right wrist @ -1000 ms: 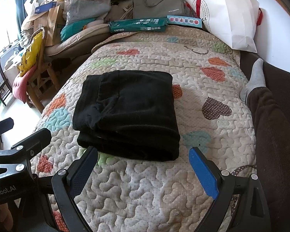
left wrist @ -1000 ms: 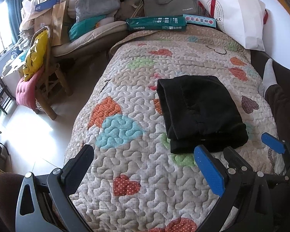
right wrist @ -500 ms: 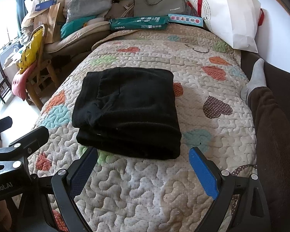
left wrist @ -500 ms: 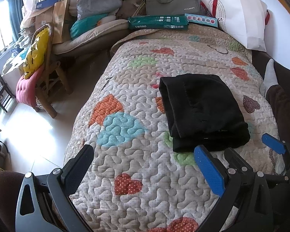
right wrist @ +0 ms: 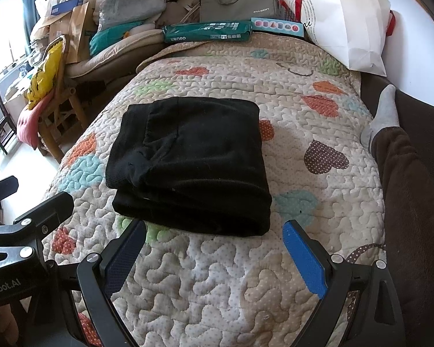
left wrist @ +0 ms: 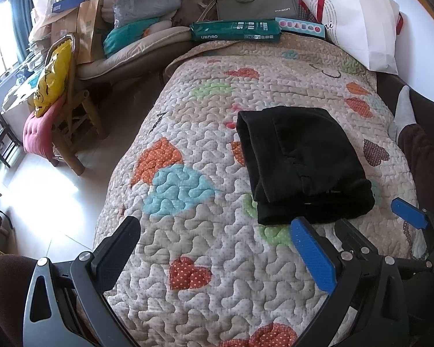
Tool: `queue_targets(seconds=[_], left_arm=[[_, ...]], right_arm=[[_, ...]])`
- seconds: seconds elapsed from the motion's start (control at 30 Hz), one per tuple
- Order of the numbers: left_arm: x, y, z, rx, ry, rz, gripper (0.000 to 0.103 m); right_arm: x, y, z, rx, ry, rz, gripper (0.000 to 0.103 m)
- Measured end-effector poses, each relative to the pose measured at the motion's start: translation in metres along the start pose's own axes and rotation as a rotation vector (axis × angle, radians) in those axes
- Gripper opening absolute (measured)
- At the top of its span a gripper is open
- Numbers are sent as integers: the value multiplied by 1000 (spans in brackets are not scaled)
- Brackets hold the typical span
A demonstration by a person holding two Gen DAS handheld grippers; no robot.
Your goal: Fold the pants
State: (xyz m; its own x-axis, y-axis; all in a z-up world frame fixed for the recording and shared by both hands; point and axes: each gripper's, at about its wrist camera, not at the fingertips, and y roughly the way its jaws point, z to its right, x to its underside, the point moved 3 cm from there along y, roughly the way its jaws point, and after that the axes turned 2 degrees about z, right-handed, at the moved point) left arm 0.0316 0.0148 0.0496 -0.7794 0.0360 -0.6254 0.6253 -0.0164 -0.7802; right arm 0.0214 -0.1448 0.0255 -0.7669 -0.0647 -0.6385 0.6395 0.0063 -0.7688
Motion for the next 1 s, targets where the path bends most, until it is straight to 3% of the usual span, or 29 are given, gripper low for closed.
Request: queue_targets(seconds=[1.0], left_arm=[[4, 3, 0, 2, 0, -9, 103]], right_arm=[[1, 4, 3, 2, -4, -20, 98]])
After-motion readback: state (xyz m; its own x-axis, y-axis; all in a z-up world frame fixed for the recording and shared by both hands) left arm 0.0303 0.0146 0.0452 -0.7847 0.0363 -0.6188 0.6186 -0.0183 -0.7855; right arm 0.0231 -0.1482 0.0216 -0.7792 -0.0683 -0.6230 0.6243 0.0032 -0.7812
